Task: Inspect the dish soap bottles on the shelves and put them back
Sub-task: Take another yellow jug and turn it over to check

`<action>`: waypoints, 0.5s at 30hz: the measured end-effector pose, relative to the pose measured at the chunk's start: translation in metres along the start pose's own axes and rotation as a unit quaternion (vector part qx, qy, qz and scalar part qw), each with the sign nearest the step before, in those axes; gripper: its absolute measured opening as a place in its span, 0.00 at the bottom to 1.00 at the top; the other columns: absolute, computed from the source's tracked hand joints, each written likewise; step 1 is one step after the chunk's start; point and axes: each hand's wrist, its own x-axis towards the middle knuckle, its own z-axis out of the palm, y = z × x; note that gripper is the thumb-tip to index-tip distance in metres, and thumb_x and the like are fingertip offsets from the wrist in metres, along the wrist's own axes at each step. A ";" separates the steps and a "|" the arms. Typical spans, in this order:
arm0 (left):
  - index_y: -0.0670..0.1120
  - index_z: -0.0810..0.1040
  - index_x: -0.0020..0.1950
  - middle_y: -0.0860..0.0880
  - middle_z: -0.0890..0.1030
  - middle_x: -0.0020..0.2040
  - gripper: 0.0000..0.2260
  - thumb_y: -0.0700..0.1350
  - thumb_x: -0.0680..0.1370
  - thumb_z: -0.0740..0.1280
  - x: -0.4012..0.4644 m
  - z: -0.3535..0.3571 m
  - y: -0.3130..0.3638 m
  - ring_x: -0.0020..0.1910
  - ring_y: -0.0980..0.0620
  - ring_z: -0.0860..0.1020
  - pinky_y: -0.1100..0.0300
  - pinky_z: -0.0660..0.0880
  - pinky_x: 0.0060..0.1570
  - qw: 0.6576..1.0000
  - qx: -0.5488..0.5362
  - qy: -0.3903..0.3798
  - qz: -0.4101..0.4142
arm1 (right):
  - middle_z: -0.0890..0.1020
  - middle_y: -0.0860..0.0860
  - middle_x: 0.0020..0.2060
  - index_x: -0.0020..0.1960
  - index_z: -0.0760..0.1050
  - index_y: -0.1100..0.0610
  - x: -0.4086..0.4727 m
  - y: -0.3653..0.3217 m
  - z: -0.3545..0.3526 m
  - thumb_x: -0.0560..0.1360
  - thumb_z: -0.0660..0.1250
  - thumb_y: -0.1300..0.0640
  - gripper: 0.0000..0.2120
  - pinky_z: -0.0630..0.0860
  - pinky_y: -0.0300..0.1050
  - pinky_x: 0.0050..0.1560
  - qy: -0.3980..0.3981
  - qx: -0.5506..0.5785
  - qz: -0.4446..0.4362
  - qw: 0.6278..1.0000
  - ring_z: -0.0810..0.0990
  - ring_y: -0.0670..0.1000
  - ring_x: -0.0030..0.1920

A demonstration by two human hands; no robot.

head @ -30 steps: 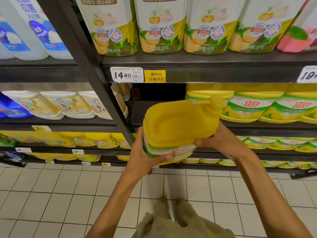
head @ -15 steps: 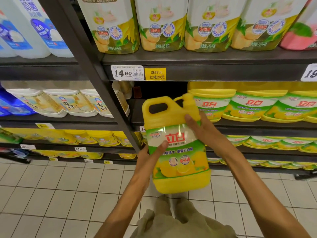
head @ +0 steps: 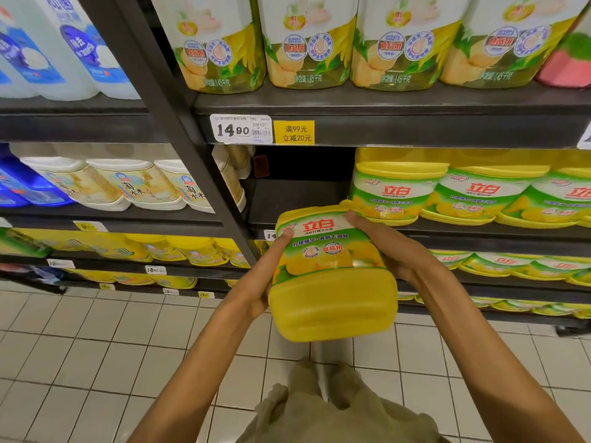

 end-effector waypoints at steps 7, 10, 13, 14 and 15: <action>0.50 0.78 0.60 0.44 0.84 0.53 0.26 0.64 0.69 0.66 0.008 0.000 0.003 0.53 0.44 0.83 0.48 0.80 0.53 0.998 0.043 0.032 0.020 | 0.82 0.55 0.60 0.71 0.69 0.51 0.016 -0.001 0.005 0.78 0.61 0.39 0.25 0.74 0.60 0.65 -0.004 0.026 -0.027 0.999 0.81 0.56 0.59; 0.49 0.78 0.62 0.42 0.83 0.56 0.31 0.67 0.68 0.64 0.017 0.004 0.013 0.56 0.41 0.81 0.41 0.74 0.62 0.996 0.065 0.058 0.024 | 0.81 0.54 0.60 0.72 0.66 0.50 0.023 -0.006 0.016 0.72 0.63 0.36 0.33 0.78 0.57 0.60 0.022 0.042 -0.067 0.997 0.82 0.55 0.57; 0.47 0.73 0.67 0.43 0.83 0.56 0.36 0.67 0.66 0.66 0.029 0.006 0.023 0.54 0.43 0.82 0.43 0.77 0.57 0.995 0.033 0.074 0.052 | 0.84 0.51 0.54 0.64 0.73 0.51 0.032 -0.018 0.025 0.70 0.67 0.39 0.27 0.83 0.46 0.47 0.038 0.028 -0.114 0.992 0.85 0.49 0.50; 0.46 0.72 0.69 0.43 0.83 0.57 0.39 0.68 0.64 0.68 0.034 0.004 0.026 0.53 0.44 0.83 0.44 0.78 0.55 0.994 0.028 0.089 0.060 | 0.84 0.51 0.53 0.60 0.75 0.51 0.036 -0.020 0.027 0.72 0.67 0.42 0.20 0.82 0.44 0.46 0.036 0.013 -0.130 0.991 0.85 0.48 0.49; 0.46 0.71 0.69 0.43 0.83 0.57 0.42 0.68 0.62 0.69 0.038 0.001 0.029 0.52 0.44 0.83 0.44 0.79 0.54 0.992 0.029 0.102 0.070 | 0.84 0.51 0.54 0.58 0.76 0.50 0.040 -0.022 0.027 0.75 0.67 0.44 0.15 0.82 0.45 0.48 0.038 0.002 -0.141 0.989 0.85 0.48 0.51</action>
